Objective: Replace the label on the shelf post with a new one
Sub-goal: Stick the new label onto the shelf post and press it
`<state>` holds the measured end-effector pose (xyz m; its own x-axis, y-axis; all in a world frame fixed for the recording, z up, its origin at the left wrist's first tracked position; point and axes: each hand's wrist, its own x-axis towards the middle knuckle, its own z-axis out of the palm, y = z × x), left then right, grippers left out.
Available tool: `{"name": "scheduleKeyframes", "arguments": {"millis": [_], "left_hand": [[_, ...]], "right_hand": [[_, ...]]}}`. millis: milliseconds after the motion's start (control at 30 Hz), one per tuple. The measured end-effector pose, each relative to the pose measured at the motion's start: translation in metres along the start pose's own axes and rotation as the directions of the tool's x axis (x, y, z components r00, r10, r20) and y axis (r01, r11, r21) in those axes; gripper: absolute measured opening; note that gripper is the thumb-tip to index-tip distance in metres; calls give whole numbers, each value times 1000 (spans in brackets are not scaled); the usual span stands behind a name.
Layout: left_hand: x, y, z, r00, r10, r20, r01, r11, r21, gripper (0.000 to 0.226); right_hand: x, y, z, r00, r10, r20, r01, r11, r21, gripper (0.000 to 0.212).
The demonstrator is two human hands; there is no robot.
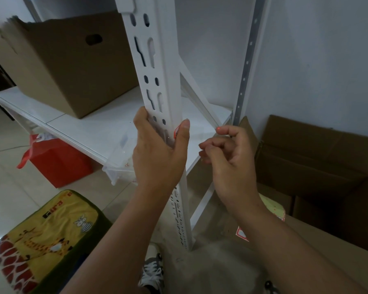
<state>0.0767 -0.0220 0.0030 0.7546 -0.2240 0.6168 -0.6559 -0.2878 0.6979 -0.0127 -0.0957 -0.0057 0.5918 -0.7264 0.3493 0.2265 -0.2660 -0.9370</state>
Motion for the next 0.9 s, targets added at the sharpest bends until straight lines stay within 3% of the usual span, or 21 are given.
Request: {"name": "scheduleKeyframes", "arguments": {"millis": [500, 900], "left_hand": [[1, -13, -6, 992, 108, 68, -101, 990, -99, 58], [6, -21, -11, 981, 68, 179, -24, 972, -234, 56]], "right_hand": [[1, 4, 8, 1000, 15, 18, -15, 999, -42, 29], [1, 7, 10, 999, 13, 31, -11, 998, -55, 28]]}}
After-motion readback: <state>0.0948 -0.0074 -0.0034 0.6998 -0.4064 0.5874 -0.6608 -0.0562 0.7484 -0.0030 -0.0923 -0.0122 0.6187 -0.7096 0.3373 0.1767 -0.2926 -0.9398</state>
